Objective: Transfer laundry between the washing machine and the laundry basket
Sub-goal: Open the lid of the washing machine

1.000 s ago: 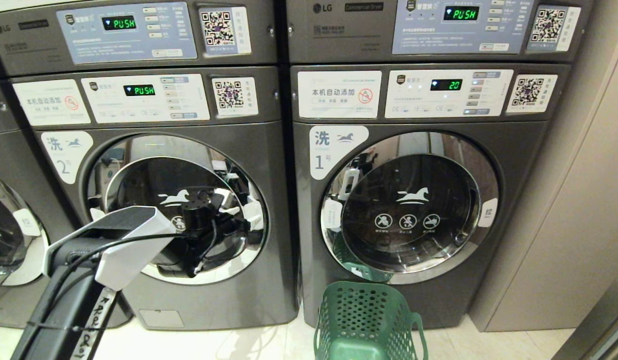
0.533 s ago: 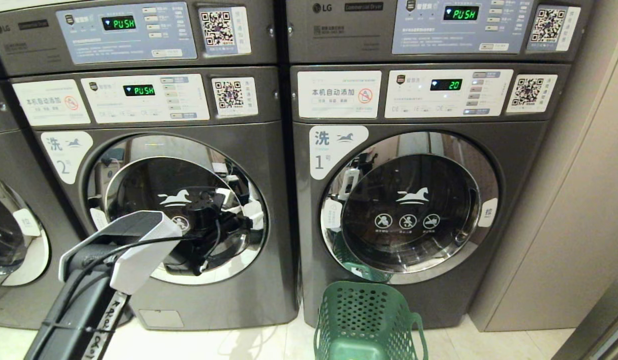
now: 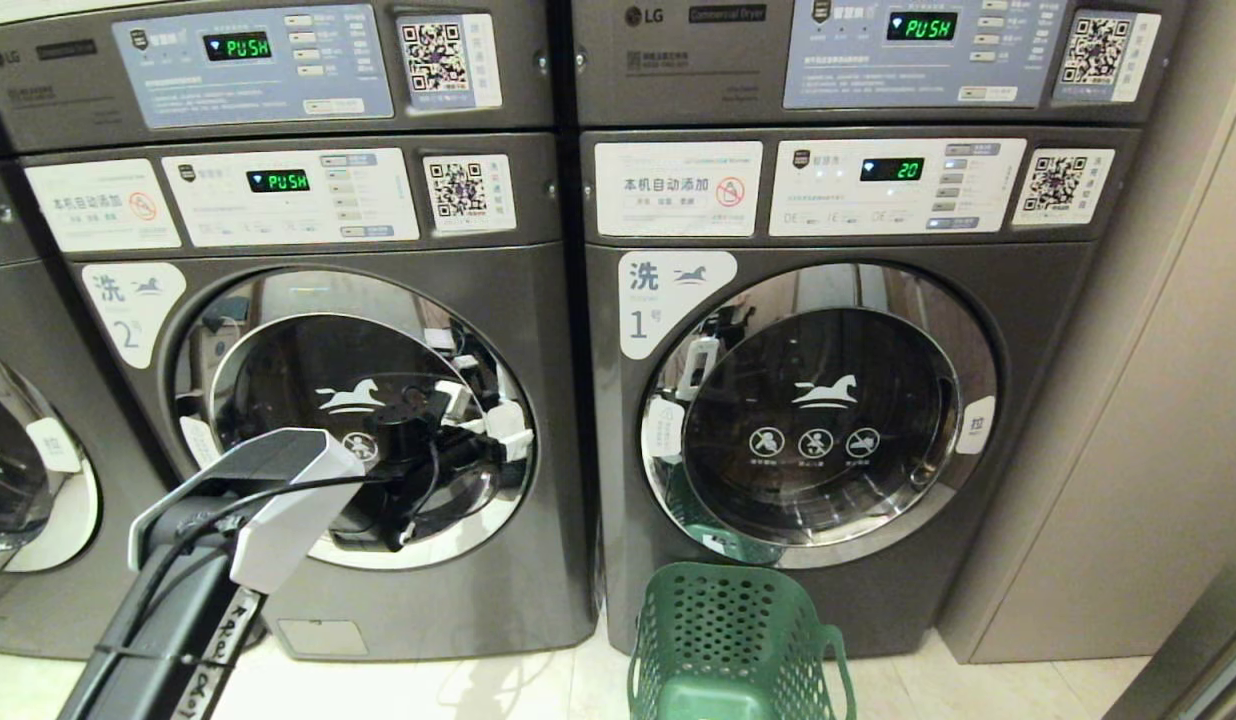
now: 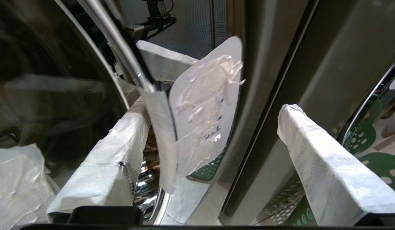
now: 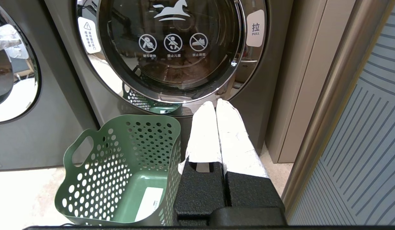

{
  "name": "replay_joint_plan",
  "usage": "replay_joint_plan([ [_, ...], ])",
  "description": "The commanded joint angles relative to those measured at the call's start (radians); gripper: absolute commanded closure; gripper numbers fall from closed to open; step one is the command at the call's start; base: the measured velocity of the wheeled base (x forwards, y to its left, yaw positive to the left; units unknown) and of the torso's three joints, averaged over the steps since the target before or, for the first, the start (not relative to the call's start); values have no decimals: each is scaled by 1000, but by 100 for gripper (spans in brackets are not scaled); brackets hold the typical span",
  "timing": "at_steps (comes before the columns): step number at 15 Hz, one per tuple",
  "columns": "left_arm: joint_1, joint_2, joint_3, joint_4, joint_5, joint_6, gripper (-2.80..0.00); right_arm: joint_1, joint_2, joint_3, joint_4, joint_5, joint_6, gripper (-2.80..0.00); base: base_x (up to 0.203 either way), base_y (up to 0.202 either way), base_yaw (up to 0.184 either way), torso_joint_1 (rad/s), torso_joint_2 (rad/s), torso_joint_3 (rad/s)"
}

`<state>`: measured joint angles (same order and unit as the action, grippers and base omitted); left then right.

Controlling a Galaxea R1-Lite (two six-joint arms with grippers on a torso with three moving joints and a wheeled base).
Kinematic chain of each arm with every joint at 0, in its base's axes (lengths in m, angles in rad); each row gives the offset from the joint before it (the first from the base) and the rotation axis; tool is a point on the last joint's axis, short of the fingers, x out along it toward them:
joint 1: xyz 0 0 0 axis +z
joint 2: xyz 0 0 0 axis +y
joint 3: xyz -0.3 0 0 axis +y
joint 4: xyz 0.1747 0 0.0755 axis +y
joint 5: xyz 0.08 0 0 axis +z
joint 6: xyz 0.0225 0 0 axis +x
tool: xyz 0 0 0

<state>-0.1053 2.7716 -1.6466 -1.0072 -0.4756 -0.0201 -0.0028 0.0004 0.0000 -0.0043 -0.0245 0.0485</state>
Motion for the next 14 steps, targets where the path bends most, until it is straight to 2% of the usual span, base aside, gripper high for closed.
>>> replay_joint_plan([
  [1, 4, 3, -1, -11, -34, -9, -280, 0, 1, 0, 0, 0, 1, 0, 0, 0, 0, 0, 0, 0],
  [4, 8, 6, -5, -11, -68, -27, -280, 0, 1, 0, 0, 0, -1, 0, 0, 0, 0, 0, 0, 0],
  [8, 22, -1, 2, -1, -167, -47, -280, 0, 1, 0, 0, 0, 1, 0, 0, 0, 0, 0, 0, 0],
  [12, 22, -10, 18, 26, -210, -47, -280, 0, 1, 0, 0, 0, 1, 0, 0, 0, 0, 0, 0, 0],
  [14, 22, -14, 11, 69, -204, -44, -280, 0, 1, 0, 0, 0, 1, 0, 0, 0, 0, 0, 0, 0],
])
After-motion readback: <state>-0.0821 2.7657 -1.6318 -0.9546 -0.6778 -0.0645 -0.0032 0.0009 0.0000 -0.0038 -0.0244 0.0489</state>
